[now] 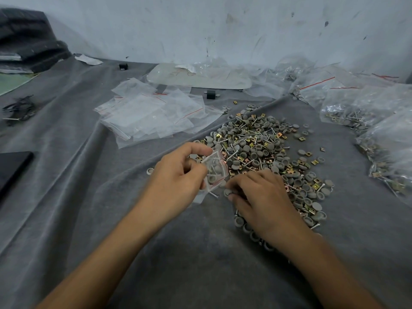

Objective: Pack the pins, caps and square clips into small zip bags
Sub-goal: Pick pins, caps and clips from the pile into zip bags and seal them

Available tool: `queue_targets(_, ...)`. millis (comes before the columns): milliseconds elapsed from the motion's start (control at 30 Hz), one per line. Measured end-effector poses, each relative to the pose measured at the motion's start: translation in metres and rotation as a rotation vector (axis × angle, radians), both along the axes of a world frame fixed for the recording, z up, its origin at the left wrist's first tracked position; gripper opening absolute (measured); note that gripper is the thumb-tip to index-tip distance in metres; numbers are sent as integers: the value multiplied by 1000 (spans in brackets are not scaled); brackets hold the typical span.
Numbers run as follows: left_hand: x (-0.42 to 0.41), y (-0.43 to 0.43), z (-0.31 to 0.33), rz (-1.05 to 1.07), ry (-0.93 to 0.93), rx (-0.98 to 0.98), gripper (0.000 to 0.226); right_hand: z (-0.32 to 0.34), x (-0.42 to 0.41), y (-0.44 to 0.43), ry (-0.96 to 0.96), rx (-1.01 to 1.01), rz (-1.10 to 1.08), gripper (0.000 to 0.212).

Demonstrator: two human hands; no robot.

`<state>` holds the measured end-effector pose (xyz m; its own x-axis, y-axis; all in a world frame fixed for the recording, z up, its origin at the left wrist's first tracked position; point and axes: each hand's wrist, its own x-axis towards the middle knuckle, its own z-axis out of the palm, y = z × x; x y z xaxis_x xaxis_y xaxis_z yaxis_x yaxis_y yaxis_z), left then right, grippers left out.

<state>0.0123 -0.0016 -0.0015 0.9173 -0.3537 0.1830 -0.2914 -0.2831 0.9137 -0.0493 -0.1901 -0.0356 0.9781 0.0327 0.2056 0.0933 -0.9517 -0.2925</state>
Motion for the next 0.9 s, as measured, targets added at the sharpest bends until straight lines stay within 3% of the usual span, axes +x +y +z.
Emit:
queue_targets(167, 1, -1, -3, -17, -3, 13, 27, 4, -1, -4, -50, 73, -24, 8)
queue_targets(467, -6, -4, -8, -198, -45, 203, 35, 10, -4, -4, -328, 402, 69, 13)
queue_targets(900, -3, 0, -4, -180, -16, 138, 37, 8, -5, -3, -326, 424, 118, 24)
